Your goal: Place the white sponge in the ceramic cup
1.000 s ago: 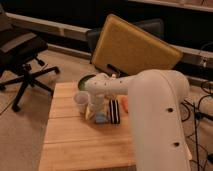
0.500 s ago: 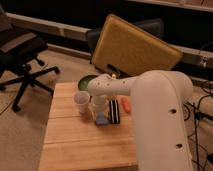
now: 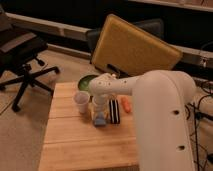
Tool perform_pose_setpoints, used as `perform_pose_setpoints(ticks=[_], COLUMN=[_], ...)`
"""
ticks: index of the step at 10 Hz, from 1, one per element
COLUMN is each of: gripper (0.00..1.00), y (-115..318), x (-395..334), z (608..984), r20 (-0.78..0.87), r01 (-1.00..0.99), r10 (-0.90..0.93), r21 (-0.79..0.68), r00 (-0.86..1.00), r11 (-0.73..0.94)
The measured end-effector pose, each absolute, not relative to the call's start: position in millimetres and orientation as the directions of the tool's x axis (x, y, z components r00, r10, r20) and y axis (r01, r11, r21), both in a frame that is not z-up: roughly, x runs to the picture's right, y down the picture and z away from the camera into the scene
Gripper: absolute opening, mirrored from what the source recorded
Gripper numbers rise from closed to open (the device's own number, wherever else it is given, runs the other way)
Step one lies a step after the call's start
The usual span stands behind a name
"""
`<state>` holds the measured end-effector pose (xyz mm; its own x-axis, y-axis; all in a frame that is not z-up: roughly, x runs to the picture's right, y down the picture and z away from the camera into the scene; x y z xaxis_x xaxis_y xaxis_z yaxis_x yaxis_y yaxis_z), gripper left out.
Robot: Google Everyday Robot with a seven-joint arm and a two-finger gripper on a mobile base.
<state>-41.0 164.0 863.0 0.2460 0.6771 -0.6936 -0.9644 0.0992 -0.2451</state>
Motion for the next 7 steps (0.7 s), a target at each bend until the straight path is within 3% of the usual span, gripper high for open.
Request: perform_pose_setpoints(ticks=[7], gripper=[0.0], y=[117.3], x=[-28.0], z=[792.2], r20=[-0.644], r01=[-0.993], r10=[0.757], r21=[-0.105], r00=[0.109], r11=[0.054])
